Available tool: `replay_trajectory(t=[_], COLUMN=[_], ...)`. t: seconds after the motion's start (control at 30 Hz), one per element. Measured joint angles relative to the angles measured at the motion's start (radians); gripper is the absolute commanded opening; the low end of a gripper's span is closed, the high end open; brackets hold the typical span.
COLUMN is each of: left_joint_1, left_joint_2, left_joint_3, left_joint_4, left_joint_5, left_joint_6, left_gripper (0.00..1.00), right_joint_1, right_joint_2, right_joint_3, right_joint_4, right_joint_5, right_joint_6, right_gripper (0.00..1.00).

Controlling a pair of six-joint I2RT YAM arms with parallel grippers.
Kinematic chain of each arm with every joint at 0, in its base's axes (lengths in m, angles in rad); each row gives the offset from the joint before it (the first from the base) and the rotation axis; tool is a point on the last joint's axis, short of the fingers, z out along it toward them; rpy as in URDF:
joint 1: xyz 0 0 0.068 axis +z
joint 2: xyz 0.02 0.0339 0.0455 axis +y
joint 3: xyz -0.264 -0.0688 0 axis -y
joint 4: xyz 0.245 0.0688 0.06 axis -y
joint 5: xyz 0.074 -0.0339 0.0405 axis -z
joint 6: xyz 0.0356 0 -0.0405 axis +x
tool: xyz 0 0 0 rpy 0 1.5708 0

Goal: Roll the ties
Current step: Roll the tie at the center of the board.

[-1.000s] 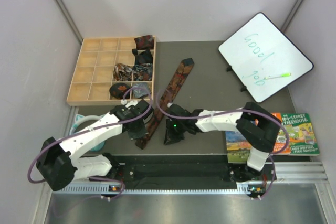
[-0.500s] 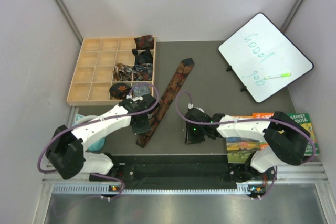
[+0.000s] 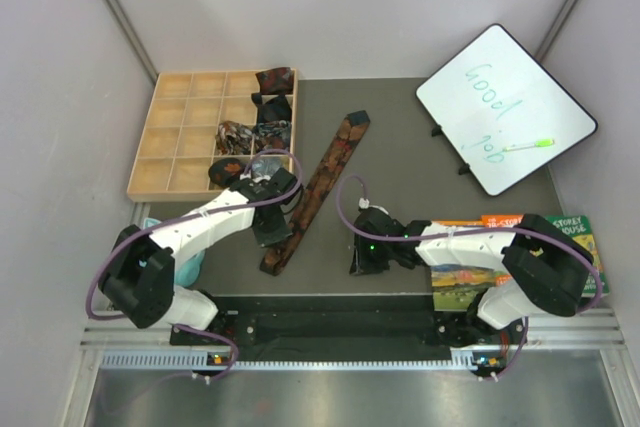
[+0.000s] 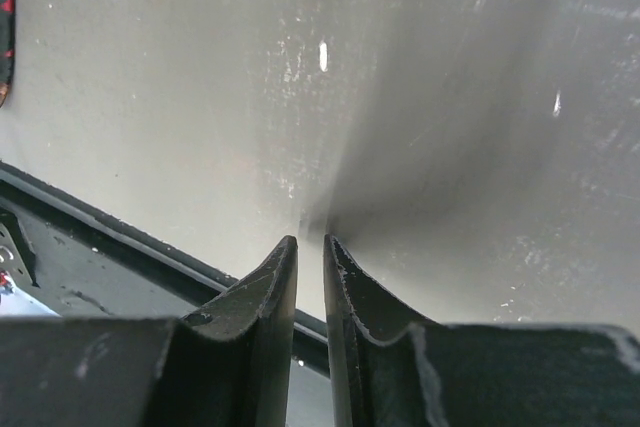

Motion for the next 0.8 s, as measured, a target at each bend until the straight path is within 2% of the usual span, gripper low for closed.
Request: replay_trajectory(t=[0.13, 0.23, 0.27, 0.37, 0.53, 0.67, 0.8], left_joint_1=[0.014, 0.014, 0.014, 0.014, 0.015, 0.041, 0.132], left_joint_2=[0.004, 0.005, 0.005, 0.004, -0.033, -0.105, -0.183], left_joint_3=[0.000, 0.001, 0.002, 0.006, 0.026, 0.032, -0.003], left_joint_4=[0.029, 0.052, 0.059, 0.069, 0.054, 0.032, 0.035], left_joint_5=[0.025, 0.048, 0.056, 0.078, 0.069, 0.039, 0.039], left_joint_6=[0.004, 0.005, 0.005, 0.005, 0.012, 0.027, 0.056], left_gripper=[0.44, 0.59, 0.67, 0.77, 0.82, 0.80, 0.77], right_joint_1=[0.000, 0.000, 0.000, 0.000, 0.000, 0.007, 0.030], right_joint_2=[-0.002, -0.003, -0.003, -0.003, -0.003, -0.003, -0.003], right_joint_3=[-0.007, -0.011, -0.011, -0.011, -0.008, 0.020, 0.111], right_joint_4=[0.013, 0.023, 0.023, 0.023, 0.019, -0.024, -0.058], right_joint_5=[-0.003, -0.006, -0.006, -0.006, -0.008, -0.014, -0.021], right_joint_6=[0.000, 0.000, 0.000, 0.000, -0.001, -0.010, -0.031], right_gripper=[0.18, 0.18, 0.18, 0.18, 0.19, 0.21, 0.24])
